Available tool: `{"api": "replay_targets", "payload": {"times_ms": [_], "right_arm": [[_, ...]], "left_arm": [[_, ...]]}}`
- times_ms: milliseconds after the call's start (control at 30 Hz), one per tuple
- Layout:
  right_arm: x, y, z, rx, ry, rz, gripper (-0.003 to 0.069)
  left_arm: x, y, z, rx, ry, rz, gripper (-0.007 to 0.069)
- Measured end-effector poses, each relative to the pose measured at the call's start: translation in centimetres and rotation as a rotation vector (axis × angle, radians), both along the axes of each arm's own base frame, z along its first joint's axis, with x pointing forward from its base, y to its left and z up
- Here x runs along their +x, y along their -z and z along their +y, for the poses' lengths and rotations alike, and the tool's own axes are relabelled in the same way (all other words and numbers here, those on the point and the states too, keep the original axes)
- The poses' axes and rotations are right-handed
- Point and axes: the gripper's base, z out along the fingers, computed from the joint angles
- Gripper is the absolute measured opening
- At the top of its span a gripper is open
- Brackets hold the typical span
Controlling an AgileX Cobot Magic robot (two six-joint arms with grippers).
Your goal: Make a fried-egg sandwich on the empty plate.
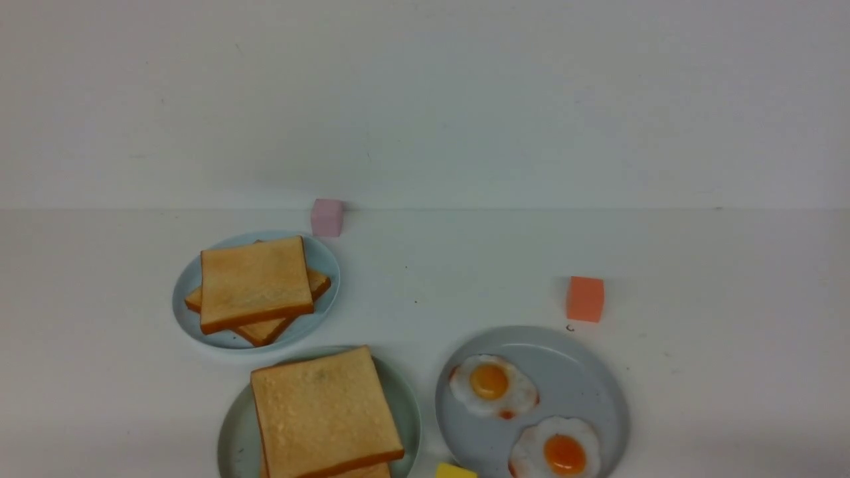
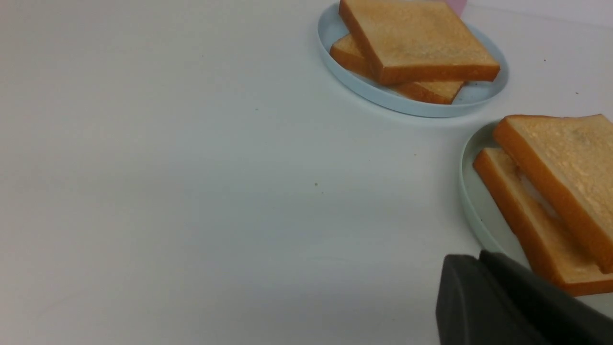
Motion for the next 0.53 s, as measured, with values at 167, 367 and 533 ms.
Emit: {"api": "replay_targets", "payload": {"times_ms": [167, 367, 533], "right_arm": [[0.0, 0.0, 0.0, 0.0, 0.0, 0.0, 0.0159], [0.0, 0.0, 0.0, 0.0, 0.0, 0.0, 0.016], [0.0, 0.0, 0.0, 0.001, 0.0, 0.0, 0.016]], "left_arm": [[0.0, 0.0, 0.0, 0.0, 0.0, 0.0, 0.0038], [0.0, 0.0, 0.0, 0.0, 0.0, 0.0, 0.0042], [0.0, 0.0, 0.0, 0.0, 0.0, 0.0, 0.005]]}}
